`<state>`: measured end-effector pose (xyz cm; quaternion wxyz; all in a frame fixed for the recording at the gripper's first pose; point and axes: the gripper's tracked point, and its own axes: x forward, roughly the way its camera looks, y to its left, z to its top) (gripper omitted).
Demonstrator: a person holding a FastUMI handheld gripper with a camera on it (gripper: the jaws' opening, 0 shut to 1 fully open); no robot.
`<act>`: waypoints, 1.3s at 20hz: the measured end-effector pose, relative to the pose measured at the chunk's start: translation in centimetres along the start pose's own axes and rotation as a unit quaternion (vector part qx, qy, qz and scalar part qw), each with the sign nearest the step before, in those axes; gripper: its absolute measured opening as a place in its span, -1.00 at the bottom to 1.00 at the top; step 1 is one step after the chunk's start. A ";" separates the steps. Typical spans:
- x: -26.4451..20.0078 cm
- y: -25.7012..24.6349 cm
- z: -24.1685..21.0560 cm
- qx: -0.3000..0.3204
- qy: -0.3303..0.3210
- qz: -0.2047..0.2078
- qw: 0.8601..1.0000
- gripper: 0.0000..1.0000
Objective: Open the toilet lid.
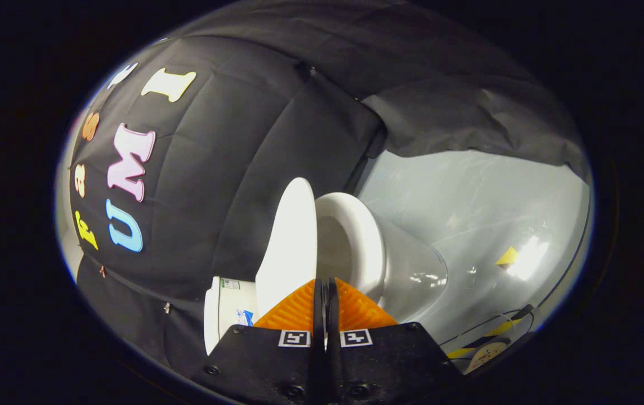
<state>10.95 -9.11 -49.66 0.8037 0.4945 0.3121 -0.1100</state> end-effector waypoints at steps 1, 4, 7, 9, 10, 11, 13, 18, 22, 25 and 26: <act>-0.8 1.8 0.2 -0.018 -0.011 0.001 1.000 -0.90; -2.5 6.5 0.2 -0.071 -0.040 0.003 0.997 -0.90; -4.2 11.9 -0.2 -0.128 -0.071 0.016 0.989 -0.90; -5.3 15.5 -1.1 -0.159 -0.086 0.021 0.983 -0.90; -5.5 16.7 -1.6 -0.178 -0.093 0.017 0.979 -0.90; -5.8 17.9 -2.1 -0.199 -0.099 0.014 0.975 -0.90; -6.4 20.2 -2.8 -0.233 -0.112 0.009 0.966 -0.90; -7.1 24.0 -5.0 -0.278 -0.135 0.005 0.951 -0.90; -7.6 27.1 -6.9 -0.329 -0.154 -0.002 0.932 -0.90; -8.3 29.6 -8.7 -0.369 -0.162 -0.002 0.915 -0.90; -8.3 30.5 -9.4 -0.382 -0.164 -0.002 0.909 -0.90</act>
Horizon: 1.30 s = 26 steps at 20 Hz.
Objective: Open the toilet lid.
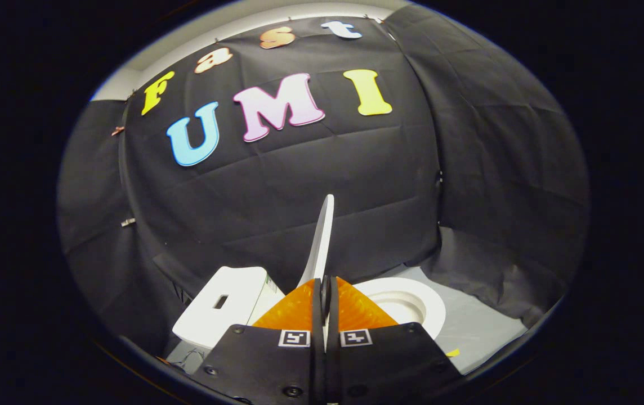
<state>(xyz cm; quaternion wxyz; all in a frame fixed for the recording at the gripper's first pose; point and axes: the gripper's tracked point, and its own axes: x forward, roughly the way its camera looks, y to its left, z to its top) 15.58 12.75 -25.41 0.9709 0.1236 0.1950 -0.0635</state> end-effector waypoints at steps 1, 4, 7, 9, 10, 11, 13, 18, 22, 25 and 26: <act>0.0 1.0 0.2 -0.015 -0.003 0.002 1.000 -0.90; -0.2 4.0 0.7 -0.052 -0.014 0.010 0.998 -0.90; -0.2 6.9 0.9 -0.087 -0.023 0.014 0.996 -0.90; -0.2 8.7 0.9 -0.108 -0.029 0.017 0.994 -0.90; -0.4 9.8 0.9 -0.118 -0.031 0.022 0.992 -0.90; -0.4 10.9 0.8 -0.127 -0.032 0.025 0.991 -0.90; -0.6 12.4 0.5 -0.151 -0.036 0.024 0.988 -0.90; -0.7 17.3 -0.4 -0.201 -0.038 0.038 0.978 -0.90; -0.2 20.3 -1.6 -0.205 -0.031 0.060 0.976 -0.89; -0.1 22.9 -2.2 -0.219 -0.027 0.077 0.972 -0.89; -0.2 23.4 -2.6 -0.223 -0.025 0.081 0.971 -0.89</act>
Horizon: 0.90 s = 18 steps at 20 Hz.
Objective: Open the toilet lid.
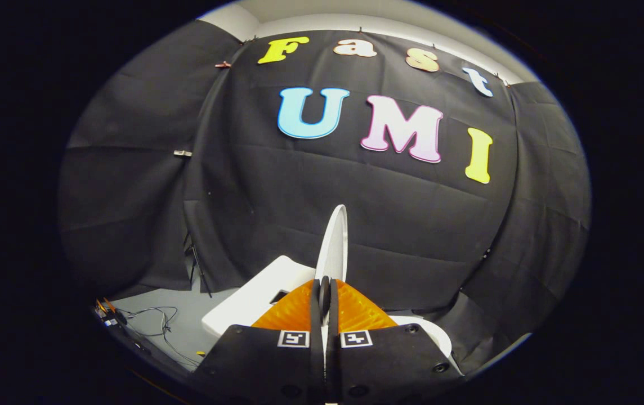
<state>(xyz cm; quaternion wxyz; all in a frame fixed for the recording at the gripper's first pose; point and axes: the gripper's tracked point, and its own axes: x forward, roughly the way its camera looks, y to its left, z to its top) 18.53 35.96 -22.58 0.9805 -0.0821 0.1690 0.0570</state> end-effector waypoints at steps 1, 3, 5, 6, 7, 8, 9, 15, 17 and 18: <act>0.0 0.5 -0.1 -0.002 0.001 0.004 1.000 -0.88; 0.1 0.9 -0.1 -0.005 0.004 0.003 1.000 -0.88; 0.3 1.2 0.0 -0.001 0.006 0.006 1.000 -0.89; 0.4 1.5 0.2 -0.001 0.007 0.008 1.000 -0.88; 0.4 1.6 0.2 -0.003 0.008 0.007 1.000 -0.89; 0.4 1.8 0.2 -0.004 0.009 0.012 1.000 -0.89; 0.3 1.5 0.2 -0.004 0.010 0.009 1.000 -0.79; -1.5 0.1 2.0 0.031 0.004 0.023 0.999 0.07; -2.7 -0.3 3.3 0.030 -0.009 0.029 0.999 0.64; -3.3 -0.6 3.9 0.034 -0.014 0.033 0.999 0.68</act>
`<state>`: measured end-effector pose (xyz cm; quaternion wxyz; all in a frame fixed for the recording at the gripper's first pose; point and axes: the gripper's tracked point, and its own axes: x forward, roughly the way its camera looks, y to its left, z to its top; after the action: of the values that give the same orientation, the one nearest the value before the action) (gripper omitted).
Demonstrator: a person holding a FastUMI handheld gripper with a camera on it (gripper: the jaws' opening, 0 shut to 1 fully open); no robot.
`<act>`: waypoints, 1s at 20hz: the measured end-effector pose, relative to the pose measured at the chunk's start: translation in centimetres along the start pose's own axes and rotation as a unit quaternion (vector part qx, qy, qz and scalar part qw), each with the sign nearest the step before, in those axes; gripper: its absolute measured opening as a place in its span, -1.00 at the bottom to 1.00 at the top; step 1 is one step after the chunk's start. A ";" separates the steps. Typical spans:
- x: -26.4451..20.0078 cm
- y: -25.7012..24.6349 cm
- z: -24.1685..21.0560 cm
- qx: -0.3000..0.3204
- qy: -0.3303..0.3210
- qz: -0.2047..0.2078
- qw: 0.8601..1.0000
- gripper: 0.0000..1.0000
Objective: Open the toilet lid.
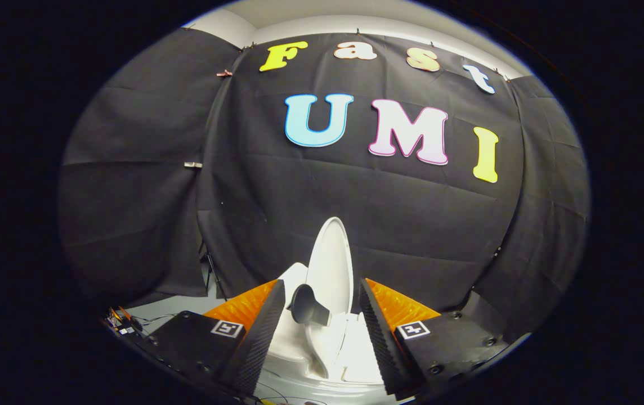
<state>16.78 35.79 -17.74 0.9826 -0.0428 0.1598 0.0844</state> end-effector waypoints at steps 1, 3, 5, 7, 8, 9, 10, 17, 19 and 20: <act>-0.7 -0.4 0.6 0.004 -0.005 0.004 1.000 0.76; -2.2 -1.4 1.8 0.011 -0.013 0.012 1.000 0.94; -4.0 -3.0 2.8 0.015 -0.021 0.016 1.000 0.98; -5.7 -5.2 4.0 0.019 -0.027 0.016 0.999 0.99; -6.7 -6.8 4.8 0.021 -0.032 0.013 0.999 0.98; -7.7 -8.3 5.5 0.025 -0.039 0.010 0.999 0.98; -8.6 -9.9 6.2 0.029 -0.047 0.006 0.998 0.98; -15.5 -22.6 7.8 0.032 -0.067 -0.060 0.995 0.98; -17.3 -25.7 8.3 0.035 -0.077 -0.077 0.993 0.98; -18.3 -27.0 8.3 0.034 -0.081 -0.084 0.993 0.98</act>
<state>7.07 7.38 -2.48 0.9968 -0.0154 0.0778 -0.0009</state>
